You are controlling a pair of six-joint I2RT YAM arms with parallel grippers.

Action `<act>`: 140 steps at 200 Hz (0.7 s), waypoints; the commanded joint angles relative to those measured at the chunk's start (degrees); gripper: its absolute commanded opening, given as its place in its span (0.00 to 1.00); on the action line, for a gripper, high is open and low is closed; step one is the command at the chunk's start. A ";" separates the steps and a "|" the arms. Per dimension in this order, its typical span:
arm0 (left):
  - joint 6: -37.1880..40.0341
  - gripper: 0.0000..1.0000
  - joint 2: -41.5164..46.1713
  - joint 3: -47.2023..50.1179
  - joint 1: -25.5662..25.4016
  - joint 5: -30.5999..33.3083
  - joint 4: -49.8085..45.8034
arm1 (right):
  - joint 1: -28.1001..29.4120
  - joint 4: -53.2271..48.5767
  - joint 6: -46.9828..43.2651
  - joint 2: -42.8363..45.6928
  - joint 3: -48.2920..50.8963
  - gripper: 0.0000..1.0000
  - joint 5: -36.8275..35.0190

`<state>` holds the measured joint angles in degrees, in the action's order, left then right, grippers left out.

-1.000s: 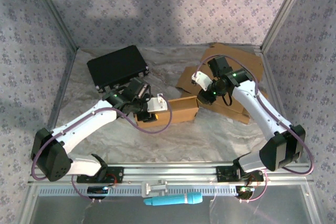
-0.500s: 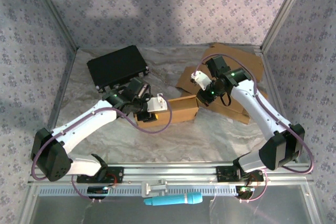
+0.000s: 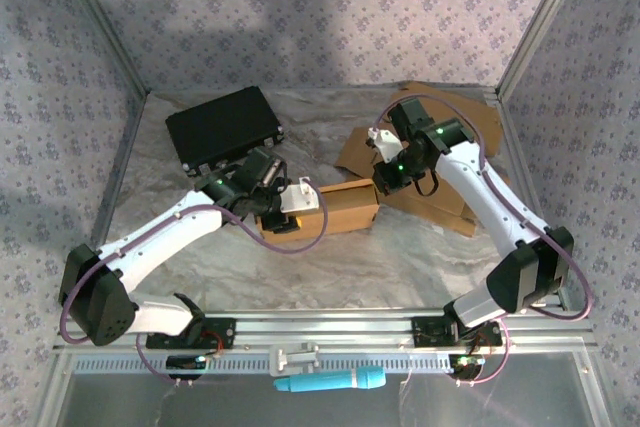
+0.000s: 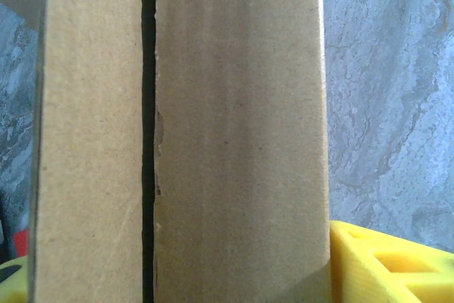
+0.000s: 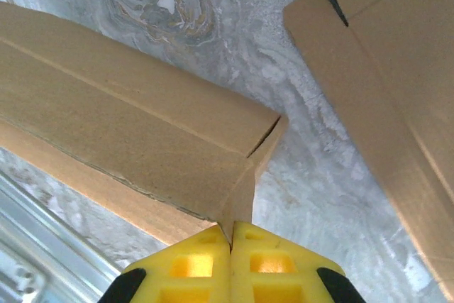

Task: Fold the paper box

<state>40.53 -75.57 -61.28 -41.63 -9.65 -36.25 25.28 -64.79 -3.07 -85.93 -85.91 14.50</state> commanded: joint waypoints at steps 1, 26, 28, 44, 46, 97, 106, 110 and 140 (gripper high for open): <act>-0.81 0.64 -0.78 -2.35 0.32 -0.83 0.03 | -0.03 -3.82 6.68 -1.09 -2.15 0.00 3.07; -1.08 0.64 -1.16 -2.63 0.32 -0.83 0.08 | -0.07 -4.10 9.93 -2.28 -2.98 0.00 3.75; -1.12 0.63 -1.14 -2.69 0.32 -0.81 0.07 | -0.08 -4.11 10.06 -2.37 -3.09 0.00 3.77; -1.32 0.63 -1.33 -2.96 0.28 -0.82 0.08 | -0.07 -3.94 11.69 -2.83 -3.61 0.00 4.34; -1.33 0.64 -1.40 -2.97 0.24 -0.83 0.09 | -0.10 -3.89 11.88 -2.79 -3.69 0.00 4.45; -2.25 0.62 -1.94 -3.31 0.23 -0.51 0.20 | -0.06 -4.47 15.16 -4.47 -5.32 0.00 5.01; -2.51 0.60 -2.07 -3.34 0.23 -0.40 0.14 | -0.10 -4.46 15.54 -4.43 -5.11 0.00 5.19; -2.54 0.59 -2.11 -3.35 0.25 -0.23 0.18 | -0.14 -4.50 15.62 -4.34 -4.98 0.00 5.19; -2.92 0.56 -2.11 -3.15 0.38 -0.01 0.57 | -0.31 -2.61 17.68 -4.01 -3.41 0.00 5.49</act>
<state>38.79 -77.06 -62.22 -41.63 -9.61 -36.49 25.04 -67.07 11.62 -90.04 -89.47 17.41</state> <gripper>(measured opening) 0.575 0.052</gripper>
